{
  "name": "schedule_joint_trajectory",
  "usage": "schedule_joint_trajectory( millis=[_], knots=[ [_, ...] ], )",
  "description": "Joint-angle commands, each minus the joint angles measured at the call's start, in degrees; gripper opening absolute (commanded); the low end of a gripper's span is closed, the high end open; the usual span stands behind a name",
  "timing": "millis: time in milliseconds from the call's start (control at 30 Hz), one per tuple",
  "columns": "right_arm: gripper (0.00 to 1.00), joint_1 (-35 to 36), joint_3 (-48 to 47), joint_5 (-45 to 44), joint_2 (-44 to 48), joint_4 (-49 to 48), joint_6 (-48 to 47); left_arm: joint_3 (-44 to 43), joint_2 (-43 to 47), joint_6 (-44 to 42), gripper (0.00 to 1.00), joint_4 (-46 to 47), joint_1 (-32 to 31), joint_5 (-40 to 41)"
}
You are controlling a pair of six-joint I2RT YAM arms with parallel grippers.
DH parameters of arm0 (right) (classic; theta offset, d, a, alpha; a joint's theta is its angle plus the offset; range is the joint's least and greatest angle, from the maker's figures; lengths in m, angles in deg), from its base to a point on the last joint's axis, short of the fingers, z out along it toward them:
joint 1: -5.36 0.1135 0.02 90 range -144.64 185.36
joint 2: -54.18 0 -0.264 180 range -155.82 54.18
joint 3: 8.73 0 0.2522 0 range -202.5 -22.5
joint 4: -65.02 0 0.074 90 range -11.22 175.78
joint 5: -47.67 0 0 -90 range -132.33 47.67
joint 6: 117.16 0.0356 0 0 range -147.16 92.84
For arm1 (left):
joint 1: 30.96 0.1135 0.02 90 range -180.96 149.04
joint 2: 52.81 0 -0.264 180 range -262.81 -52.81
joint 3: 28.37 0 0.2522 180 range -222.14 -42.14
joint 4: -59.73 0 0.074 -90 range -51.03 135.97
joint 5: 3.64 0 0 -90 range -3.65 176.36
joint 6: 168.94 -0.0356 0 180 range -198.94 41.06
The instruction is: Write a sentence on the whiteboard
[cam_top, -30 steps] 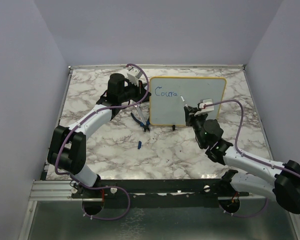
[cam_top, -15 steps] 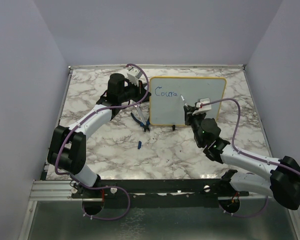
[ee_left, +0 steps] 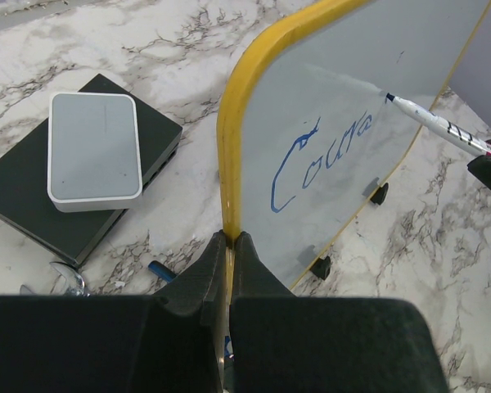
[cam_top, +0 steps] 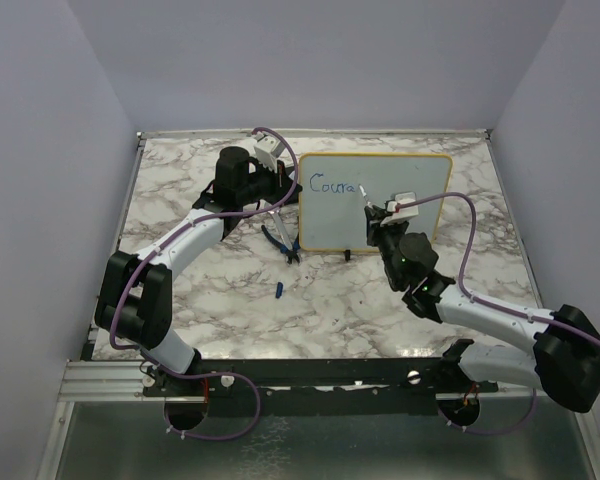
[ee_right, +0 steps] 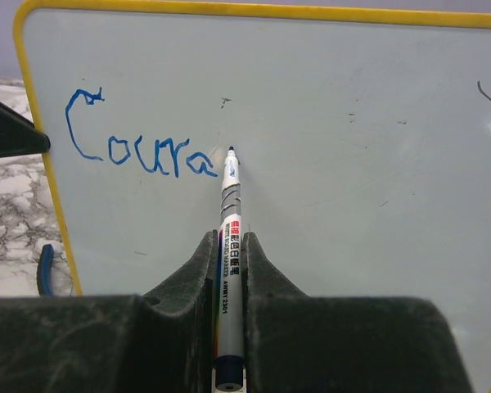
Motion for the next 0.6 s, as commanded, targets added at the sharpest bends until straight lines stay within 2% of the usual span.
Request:
schedule_joint_trajectory(
  millis=[0, 333, 567],
  knots=[
    [0.01, -0.42, -1.61, 0.03, -1.08, -0.37, -0.20, 0.27, 1.15, -0.77, 0.00, -1.58, -0.78, -1.09],
    [0.01, -0.42, -0.20, 2.39, -0.82, 3.63, 2.83, 0.18, 1.12, -0.75, 0.00, -1.59, -0.81, -1.09],
    [0.01, -0.42, 1.16, 0.56, 0.67, 4.72, 3.50, 0.18, 1.22, -0.69, 0.00, -1.62, -0.86, -1.09]
  ],
)
